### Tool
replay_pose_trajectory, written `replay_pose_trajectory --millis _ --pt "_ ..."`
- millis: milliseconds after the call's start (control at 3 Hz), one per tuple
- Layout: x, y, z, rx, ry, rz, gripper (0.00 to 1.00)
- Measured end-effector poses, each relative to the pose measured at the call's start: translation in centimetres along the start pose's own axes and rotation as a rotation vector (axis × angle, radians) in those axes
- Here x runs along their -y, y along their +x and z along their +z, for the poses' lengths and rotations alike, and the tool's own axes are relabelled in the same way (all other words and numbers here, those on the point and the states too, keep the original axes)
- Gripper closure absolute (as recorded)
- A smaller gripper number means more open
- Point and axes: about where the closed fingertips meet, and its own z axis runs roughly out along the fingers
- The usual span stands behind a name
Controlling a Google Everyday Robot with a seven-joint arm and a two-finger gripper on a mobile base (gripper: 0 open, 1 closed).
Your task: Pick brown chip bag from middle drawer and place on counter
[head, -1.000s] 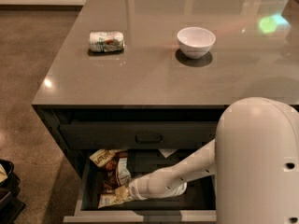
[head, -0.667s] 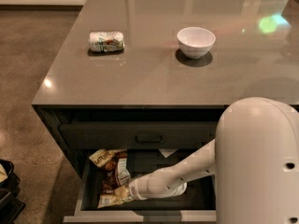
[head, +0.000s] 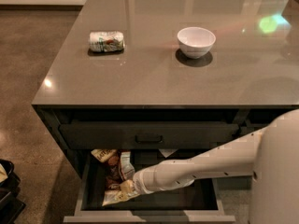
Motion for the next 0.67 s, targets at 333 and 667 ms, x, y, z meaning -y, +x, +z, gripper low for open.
replay_pose_trajectory --millis 333,667 --pt "-0.5 0.8 -5.1 0.025 0.093 0.093 1.0" --pt "-0.8 4.2 -10.0 0.017 0.188 0.16 1.0"
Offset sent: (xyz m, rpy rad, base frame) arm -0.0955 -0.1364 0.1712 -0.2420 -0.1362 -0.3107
